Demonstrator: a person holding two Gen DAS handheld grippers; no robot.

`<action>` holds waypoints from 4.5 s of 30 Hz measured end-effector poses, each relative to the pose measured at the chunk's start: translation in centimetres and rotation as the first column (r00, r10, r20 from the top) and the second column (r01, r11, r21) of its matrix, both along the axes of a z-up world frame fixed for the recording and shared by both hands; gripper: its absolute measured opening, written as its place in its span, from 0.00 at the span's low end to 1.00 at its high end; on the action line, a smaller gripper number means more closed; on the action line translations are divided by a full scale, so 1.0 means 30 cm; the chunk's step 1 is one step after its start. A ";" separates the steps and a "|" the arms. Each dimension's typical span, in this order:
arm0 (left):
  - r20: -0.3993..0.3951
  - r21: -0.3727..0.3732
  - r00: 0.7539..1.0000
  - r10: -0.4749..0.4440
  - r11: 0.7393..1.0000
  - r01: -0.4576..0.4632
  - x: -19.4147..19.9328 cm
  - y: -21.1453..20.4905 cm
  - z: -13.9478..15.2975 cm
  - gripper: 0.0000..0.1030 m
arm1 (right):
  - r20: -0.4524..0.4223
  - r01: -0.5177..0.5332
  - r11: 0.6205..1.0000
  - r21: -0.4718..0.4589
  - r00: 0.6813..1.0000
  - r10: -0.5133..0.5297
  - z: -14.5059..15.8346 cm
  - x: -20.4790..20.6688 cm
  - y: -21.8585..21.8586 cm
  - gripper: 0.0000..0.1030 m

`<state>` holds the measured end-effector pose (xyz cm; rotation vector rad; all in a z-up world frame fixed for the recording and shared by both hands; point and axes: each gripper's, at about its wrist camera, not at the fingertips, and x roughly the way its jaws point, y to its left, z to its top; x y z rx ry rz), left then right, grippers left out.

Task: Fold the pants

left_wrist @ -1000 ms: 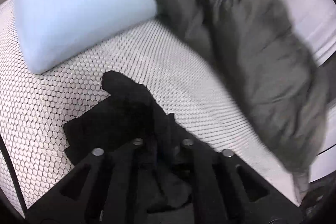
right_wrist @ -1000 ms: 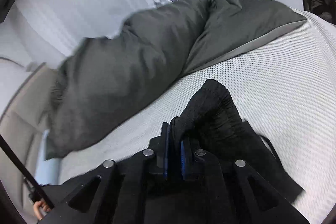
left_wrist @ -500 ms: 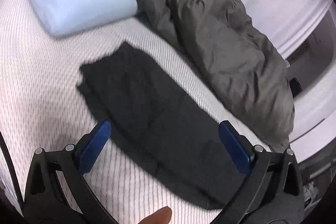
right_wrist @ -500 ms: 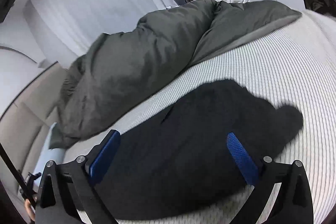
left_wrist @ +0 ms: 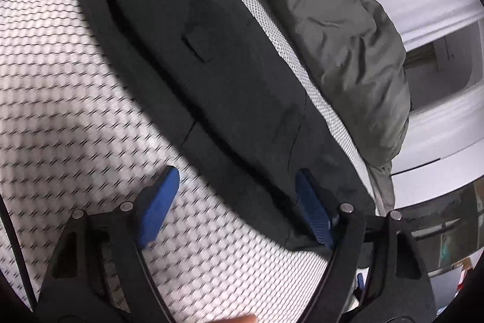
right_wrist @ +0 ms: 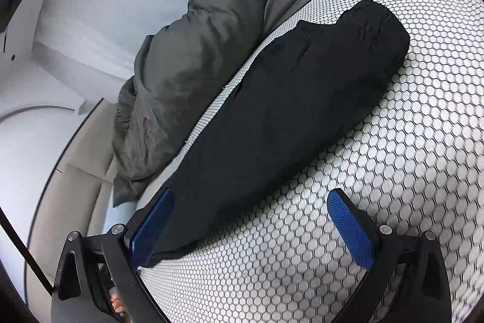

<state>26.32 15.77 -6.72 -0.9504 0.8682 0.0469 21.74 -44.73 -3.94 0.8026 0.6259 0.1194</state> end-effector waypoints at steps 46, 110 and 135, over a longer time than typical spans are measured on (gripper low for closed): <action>0.074 0.136 0.984 -0.162 0.979 0.151 -0.334 -0.194 0.133 0.65 | 0.127 0.167 0.962 -0.218 0.982 -0.142 0.092 -0.231 0.114 0.87; -0.088 0.513 0.617 -0.782 0.495 0.701 -0.340 -0.991 0.087 0.63 | -0.027 -0.083 0.938 -0.336 0.997 0.079 0.012 -0.138 0.270 0.89; 0.131 0.186 0.608 -0.783 0.622 0.761 -0.251 -0.970 0.104 0.63 | -0.038 -0.076 0.947 -0.313 0.997 0.068 0.010 -0.138 0.237 0.89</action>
